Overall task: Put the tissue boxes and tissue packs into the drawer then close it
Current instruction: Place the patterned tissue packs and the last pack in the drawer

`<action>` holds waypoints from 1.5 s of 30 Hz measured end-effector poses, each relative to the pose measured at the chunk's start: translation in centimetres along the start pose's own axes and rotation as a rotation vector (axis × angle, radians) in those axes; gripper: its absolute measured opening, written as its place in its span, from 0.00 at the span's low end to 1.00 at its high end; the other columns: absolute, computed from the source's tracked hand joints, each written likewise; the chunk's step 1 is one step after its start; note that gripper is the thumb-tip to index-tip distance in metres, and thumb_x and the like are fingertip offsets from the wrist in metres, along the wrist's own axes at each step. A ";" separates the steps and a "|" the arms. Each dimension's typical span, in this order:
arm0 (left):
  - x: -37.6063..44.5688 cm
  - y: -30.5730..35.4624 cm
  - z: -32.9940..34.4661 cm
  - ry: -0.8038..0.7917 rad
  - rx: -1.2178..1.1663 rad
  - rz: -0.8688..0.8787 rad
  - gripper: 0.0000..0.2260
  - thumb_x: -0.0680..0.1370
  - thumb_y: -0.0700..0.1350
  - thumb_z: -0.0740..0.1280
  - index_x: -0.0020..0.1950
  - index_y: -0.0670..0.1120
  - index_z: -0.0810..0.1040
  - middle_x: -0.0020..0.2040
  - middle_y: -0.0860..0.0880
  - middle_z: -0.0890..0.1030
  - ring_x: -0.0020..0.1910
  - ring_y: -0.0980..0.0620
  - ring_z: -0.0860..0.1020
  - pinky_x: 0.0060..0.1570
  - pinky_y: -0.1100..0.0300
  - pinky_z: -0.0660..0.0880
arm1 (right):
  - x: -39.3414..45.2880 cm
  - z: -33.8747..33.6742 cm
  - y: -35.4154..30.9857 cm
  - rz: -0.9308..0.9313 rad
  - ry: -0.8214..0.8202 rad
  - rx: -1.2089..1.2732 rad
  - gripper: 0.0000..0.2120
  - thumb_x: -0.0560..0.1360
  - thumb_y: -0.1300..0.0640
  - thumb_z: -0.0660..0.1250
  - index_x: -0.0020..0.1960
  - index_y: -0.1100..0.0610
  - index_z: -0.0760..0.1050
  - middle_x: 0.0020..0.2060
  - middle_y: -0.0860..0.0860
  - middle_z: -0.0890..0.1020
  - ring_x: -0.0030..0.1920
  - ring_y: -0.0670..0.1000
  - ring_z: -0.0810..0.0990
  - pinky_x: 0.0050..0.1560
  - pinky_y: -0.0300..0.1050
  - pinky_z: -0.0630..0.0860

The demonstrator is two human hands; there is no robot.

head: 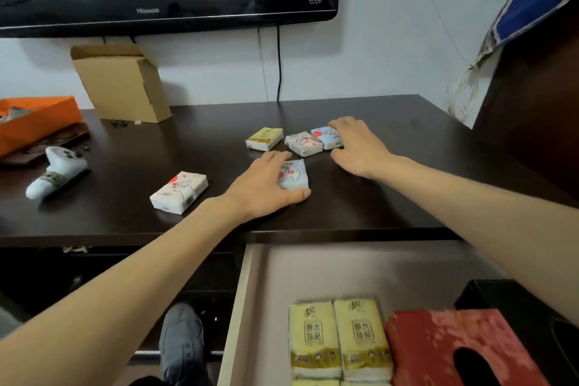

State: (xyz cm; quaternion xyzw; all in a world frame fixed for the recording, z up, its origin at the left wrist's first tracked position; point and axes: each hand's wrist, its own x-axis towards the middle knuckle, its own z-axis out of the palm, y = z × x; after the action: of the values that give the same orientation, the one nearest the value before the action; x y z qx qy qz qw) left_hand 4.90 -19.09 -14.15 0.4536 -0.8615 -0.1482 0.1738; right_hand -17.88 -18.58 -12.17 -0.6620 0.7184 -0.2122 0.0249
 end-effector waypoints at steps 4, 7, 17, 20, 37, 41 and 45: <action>0.4 -1.4 0.9 0.005 -0.135 -0.034 0.43 0.64 0.70 0.70 0.76 0.55 0.65 0.71 0.53 0.73 0.66 0.52 0.73 0.66 0.51 0.71 | 4.6 0.3 1.1 -0.028 -0.098 0.034 0.37 0.76 0.58 0.68 0.82 0.56 0.57 0.81 0.54 0.60 0.80 0.58 0.58 0.76 0.55 0.60; 1.1 -2.0 0.8 -0.008 -0.212 -0.058 0.43 0.63 0.67 0.72 0.76 0.57 0.64 0.71 0.53 0.73 0.67 0.52 0.73 0.67 0.50 0.72 | 6.4 0.1 1.7 -0.035 -0.239 0.086 0.38 0.74 0.61 0.67 0.82 0.54 0.59 0.81 0.54 0.61 0.79 0.57 0.60 0.76 0.51 0.58; 1.2 -2.5 0.6 0.038 -0.399 -0.036 0.39 0.68 0.53 0.79 0.76 0.53 0.66 0.64 0.56 0.77 0.63 0.55 0.75 0.62 0.60 0.72 | 1.7 -1.0 1.8 -0.024 -0.206 -0.180 0.17 0.75 0.41 0.66 0.56 0.51 0.75 0.54 0.54 0.76 0.59 0.59 0.74 0.49 0.52 0.73; 0.9 -2.3 0.6 0.058 -0.377 -0.036 0.40 0.66 0.57 0.80 0.75 0.53 0.68 0.63 0.55 0.77 0.60 0.57 0.75 0.57 0.64 0.69 | -1.8 -1.3 1.3 0.006 -0.157 -0.292 0.34 0.73 0.27 0.60 0.67 0.51 0.74 0.59 0.52 0.75 0.65 0.55 0.69 0.56 0.55 0.73; -0.1 -1.3 0.3 0.053 -0.272 -0.013 0.34 0.69 0.55 0.77 0.73 0.47 0.74 0.67 0.50 0.77 0.60 0.55 0.76 0.59 0.61 0.72 | -6.5 -2.9 -1.7 -0.144 -0.275 0.094 0.34 0.75 0.60 0.70 0.79 0.53 0.65 0.77 0.51 0.67 0.75 0.52 0.67 0.69 0.42 0.65; 0.2 -1.5 0.4 0.042 -0.307 -0.012 0.33 0.69 0.51 0.77 0.73 0.47 0.73 0.69 0.49 0.77 0.63 0.52 0.76 0.65 0.57 0.73 | -5.9 -1.8 -1.9 -0.149 -0.259 0.018 0.28 0.74 0.55 0.73 0.72 0.55 0.73 0.65 0.55 0.73 0.59 0.56 0.76 0.61 0.53 0.74; 0.1 -1.6 0.4 0.042 -0.313 0.003 0.32 0.69 0.50 0.76 0.72 0.48 0.74 0.68 0.50 0.78 0.62 0.54 0.76 0.63 0.61 0.71 | -6.1 -2.1 -2.1 -0.123 -0.273 -0.059 0.28 0.72 0.44 0.75 0.69 0.52 0.76 0.62 0.55 0.70 0.64 0.56 0.68 0.64 0.54 0.70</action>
State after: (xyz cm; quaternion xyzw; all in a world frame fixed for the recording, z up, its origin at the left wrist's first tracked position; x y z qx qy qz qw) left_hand 5.82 -20.03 -15.11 0.4226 -0.8247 -0.2712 0.2605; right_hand -15.84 -12.23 -11.06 -0.7279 0.6724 -0.1000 0.0898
